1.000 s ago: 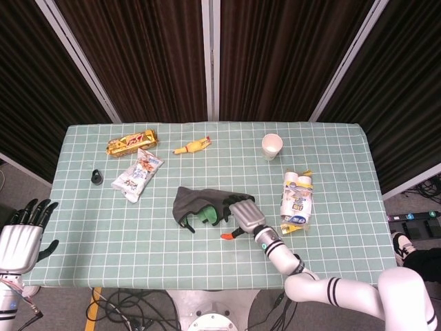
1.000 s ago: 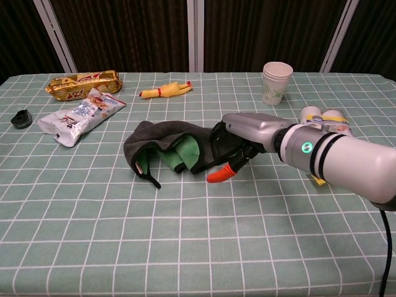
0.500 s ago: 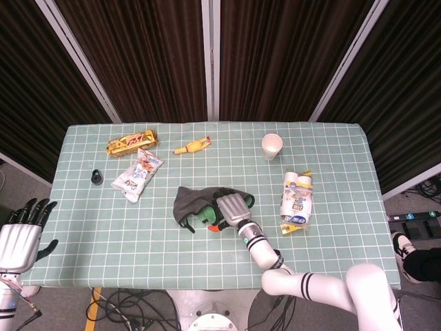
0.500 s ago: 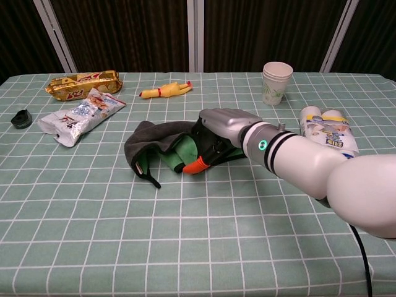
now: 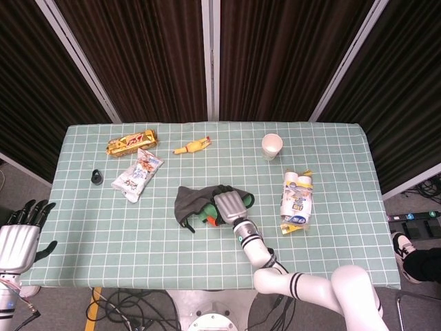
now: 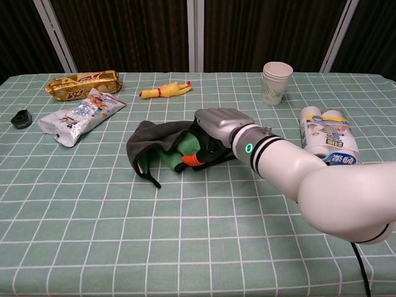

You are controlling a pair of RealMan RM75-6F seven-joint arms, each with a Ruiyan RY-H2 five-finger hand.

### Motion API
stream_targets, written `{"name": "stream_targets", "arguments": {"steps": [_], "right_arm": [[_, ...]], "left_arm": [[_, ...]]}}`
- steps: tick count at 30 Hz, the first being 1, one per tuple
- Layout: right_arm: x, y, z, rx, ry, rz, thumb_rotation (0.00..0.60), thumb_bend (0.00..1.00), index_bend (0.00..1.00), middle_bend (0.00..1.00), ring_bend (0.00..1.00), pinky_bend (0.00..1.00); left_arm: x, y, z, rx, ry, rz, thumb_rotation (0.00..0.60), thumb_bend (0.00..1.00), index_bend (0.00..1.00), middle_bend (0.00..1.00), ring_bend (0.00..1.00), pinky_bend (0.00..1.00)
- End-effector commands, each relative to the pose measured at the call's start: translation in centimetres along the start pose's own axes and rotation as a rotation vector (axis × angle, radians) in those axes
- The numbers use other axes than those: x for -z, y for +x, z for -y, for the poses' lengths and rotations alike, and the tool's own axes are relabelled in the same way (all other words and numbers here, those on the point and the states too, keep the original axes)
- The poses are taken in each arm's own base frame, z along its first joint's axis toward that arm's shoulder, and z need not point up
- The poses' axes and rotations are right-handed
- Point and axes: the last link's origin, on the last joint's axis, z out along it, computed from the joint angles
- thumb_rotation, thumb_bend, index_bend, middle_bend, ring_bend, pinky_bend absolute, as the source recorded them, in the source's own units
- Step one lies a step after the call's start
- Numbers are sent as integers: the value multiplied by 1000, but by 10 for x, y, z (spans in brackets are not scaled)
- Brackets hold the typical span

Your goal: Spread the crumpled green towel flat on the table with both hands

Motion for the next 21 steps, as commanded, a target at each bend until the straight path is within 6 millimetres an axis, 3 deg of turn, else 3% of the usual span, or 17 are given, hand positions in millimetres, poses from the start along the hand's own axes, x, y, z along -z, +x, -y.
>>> {"name": "stream_targets", "arguments": {"steps": [1, 8, 21], "right_arm": [[2, 2, -3, -8, 0, -9, 443, 284, 609, 258, 111, 158], [14, 13, -14, -7, 18, -34, 475, 305, 616, 266, 111, 159], [32, 41, -32, 109, 62, -102, 552, 570, 649, 274, 111, 159]], "left_arm": [[0, 0, 0, 2, -1, 3, 600, 159, 154, 185, 118, 253], [-2, 0, -1, 2, -8, 7, 600, 159, 154, 185, 118, 253], [-21, 2, -12, 60, -63, 13, 600, 159, 154, 185, 118, 253]]}}
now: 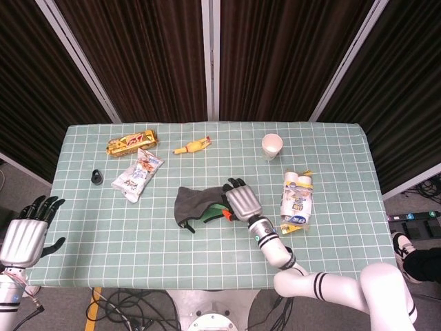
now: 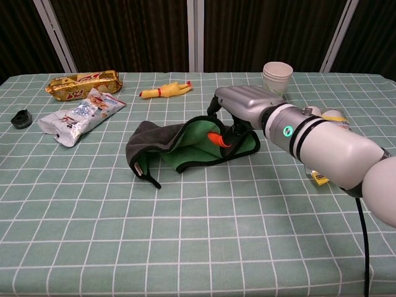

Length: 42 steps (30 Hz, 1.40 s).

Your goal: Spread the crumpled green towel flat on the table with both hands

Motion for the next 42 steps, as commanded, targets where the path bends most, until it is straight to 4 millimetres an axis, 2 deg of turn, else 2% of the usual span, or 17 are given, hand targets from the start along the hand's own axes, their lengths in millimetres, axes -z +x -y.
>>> {"name": "stream_targets", "arguments": {"steps": [1, 9, 16, 26, 33, 36, 39, 42], "right_arm": [[3, 6, -2, 42, 17, -17, 559, 581, 650, 274, 111, 159], [8, 38, -5, 98, 46, -93, 572, 626, 652, 275, 107, 157], [4, 66, 4, 90, 65, -127, 572, 628, 651, 276, 104, 154], [-20, 89, 38, 63, 50, -103, 569, 634, 650, 275, 101, 154], [-38, 99, 65, 77, 20, -111, 572, 635, 652, 275, 101, 154], [-46, 100, 73, 84, 2, -111, 569, 636, 654, 274, 101, 154], [-54, 101, 79, 90, -22, -111, 570, 636, 657, 274, 101, 154], [-62, 102, 84, 90, -48, -110, 573, 637, 658, 275, 101, 154]], "left_arm": [[-7, 0, -3, 19, -14, 2, 600, 159, 154, 185, 118, 253], [-42, 1, -16, 127, -90, 45, 600, 158, 154, 185, 118, 253], [-82, -9, -40, 289, -146, 133, 600, 152, 154, 185, 118, 254], [-133, -32, -81, 467, -141, 277, 600, 80, 185, 185, 118, 268], [-155, -41, -103, 497, -125, 318, 596, 54, 186, 185, 118, 273], [-159, -46, -113, 497, -136, 343, 531, 35, 186, 185, 118, 274], [-160, -49, -124, 510, -155, 366, 439, 15, 186, 185, 118, 274], [-160, -51, -135, 525, -179, 389, 385, 5, 186, 185, 118, 273]]}}
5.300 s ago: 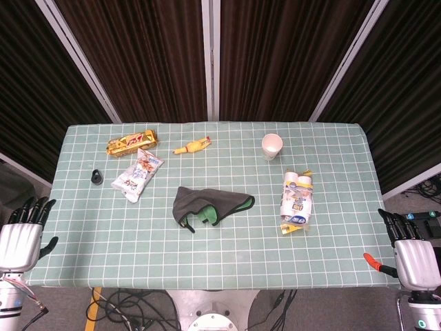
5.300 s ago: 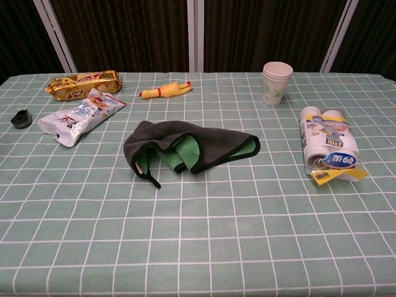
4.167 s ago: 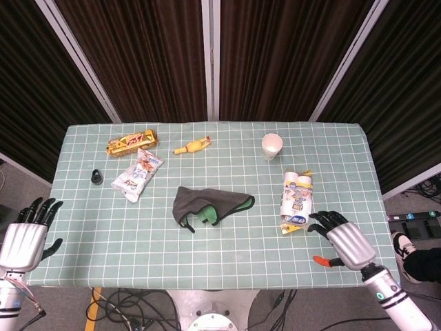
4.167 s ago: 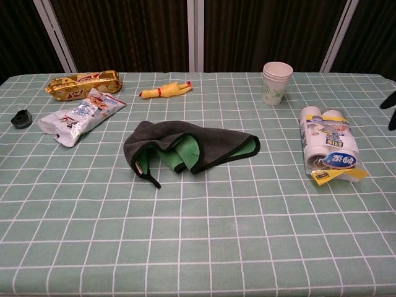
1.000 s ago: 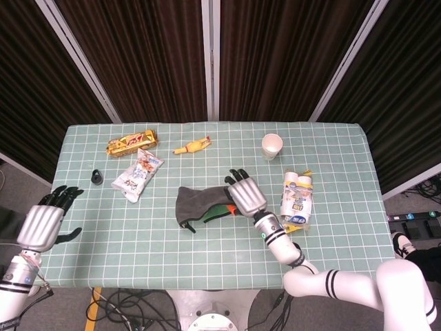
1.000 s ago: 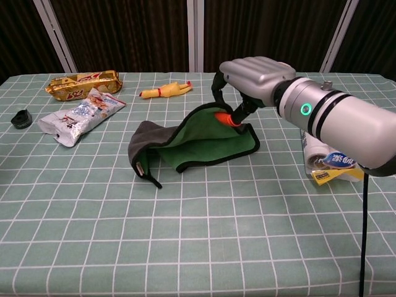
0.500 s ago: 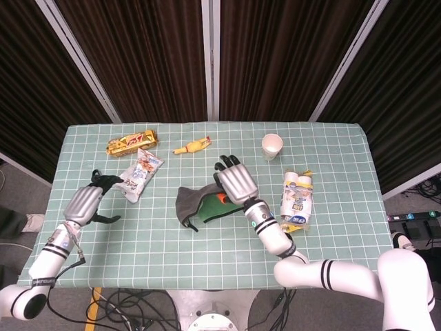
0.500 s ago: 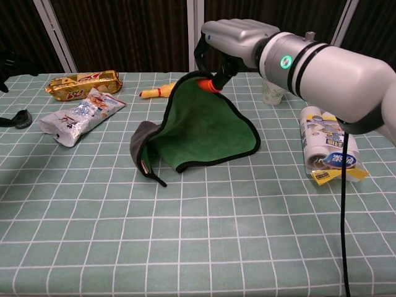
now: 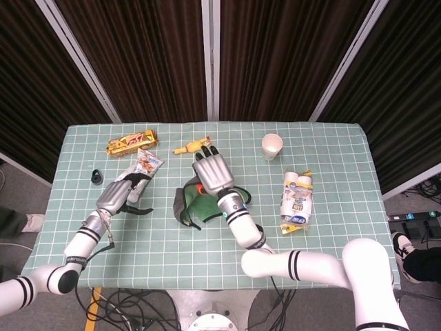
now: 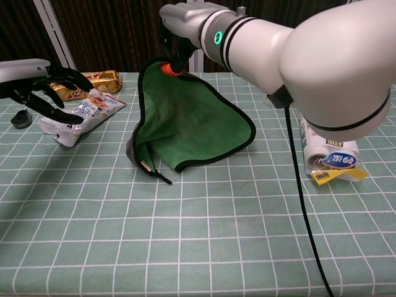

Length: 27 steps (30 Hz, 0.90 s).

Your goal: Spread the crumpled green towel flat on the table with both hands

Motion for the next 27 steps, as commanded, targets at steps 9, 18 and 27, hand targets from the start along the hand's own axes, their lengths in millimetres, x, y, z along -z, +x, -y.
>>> {"name": "stream_targets", "arguments": {"steps": [9, 18, 27], "right_arm": [[-22, 1, 22, -15, -63, 0, 569, 640, 670, 274, 97, 153], [-28, -2, 37, 0, -77, 1, 565, 638, 679, 274, 98, 152], [-31, -5, 47, 2, -76, 0, 567, 640, 685, 274, 99, 151]], "left_arm": [[-16, -24, -17, -29, -27, 69, 342, 1, 186, 185, 118, 273], [-29, -38, -37, -55, -13, 106, 273, 1, 186, 185, 118, 280], [-40, -51, -52, -84, 7, 129, 217, 1, 186, 185, 118, 286]]}}
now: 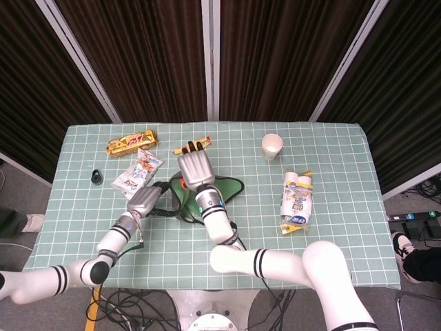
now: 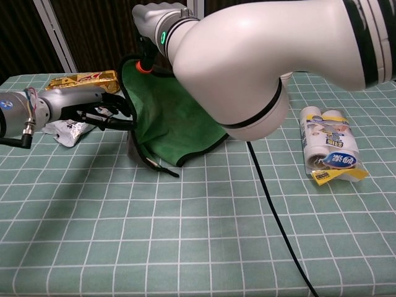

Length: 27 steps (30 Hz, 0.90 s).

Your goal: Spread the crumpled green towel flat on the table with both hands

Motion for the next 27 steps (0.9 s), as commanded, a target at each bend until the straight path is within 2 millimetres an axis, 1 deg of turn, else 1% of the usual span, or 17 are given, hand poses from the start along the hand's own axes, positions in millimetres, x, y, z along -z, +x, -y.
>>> {"name": "stream_targets", "arguments": {"steps": [1, 3, 5, 7, 9, 11, 13, 18, 21, 23, 27], "right_arm": [[0, -2, 1, -2, 0, 4, 564, 639, 686, 274, 99, 151], [1, -2, 2, -3, 2, 4, 568, 639, 686, 275, 99, 151], [1, -2, 1, -9, 4, 2, 573, 640, 686, 275, 99, 151], [2, -1, 1, -17, 5, -1, 572, 639, 686, 275, 100, 151], [3, 0, 0, -28, 8, -3, 569, 638, 686, 274, 100, 151], [4, 2, -2, -37, 11, -6, 565, 639, 687, 274, 101, 151], [6, 3, -3, -49, 14, -6, 565, 639, 687, 274, 102, 151], [10, 8, -13, -84, 12, -9, 567, 639, 688, 274, 105, 151], [14, 10, -22, -120, 6, -4, 568, 638, 688, 275, 105, 151], [17, 10, -26, -141, 6, 0, 565, 639, 689, 274, 105, 151], [21, 12, -33, -171, 8, 9, 575, 638, 688, 276, 106, 151]], "left_arm": [[-4, -6, -6, -23, 1, 6, 215, 1, 186, 185, 118, 287], [-6, -9, -7, -53, 6, 8, 214, 2, 186, 185, 118, 289], [-8, -13, -7, -75, 15, 8, 234, 5, 186, 185, 118, 290], [-10, -15, -6, -76, 28, 9, 268, 11, 186, 185, 118, 291], [-12, -18, -5, -77, 42, 10, 313, 23, 186, 185, 118, 292], [-14, -20, -5, -67, 55, 12, 374, 35, 186, 185, 118, 293], [-16, -21, -5, -45, 65, 15, 413, 46, 186, 185, 118, 293], [-20, -24, 2, -34, 99, 10, 464, 64, 203, 185, 118, 297], [-22, -24, 4, 19, 120, -18, 498, 77, 238, 188, 118, 301], [-23, -25, 5, 40, 126, -29, 518, 91, 284, 200, 118, 303], [-25, -26, 2, 88, 129, -33, 529, 101, 348, 225, 138, 318]]}}
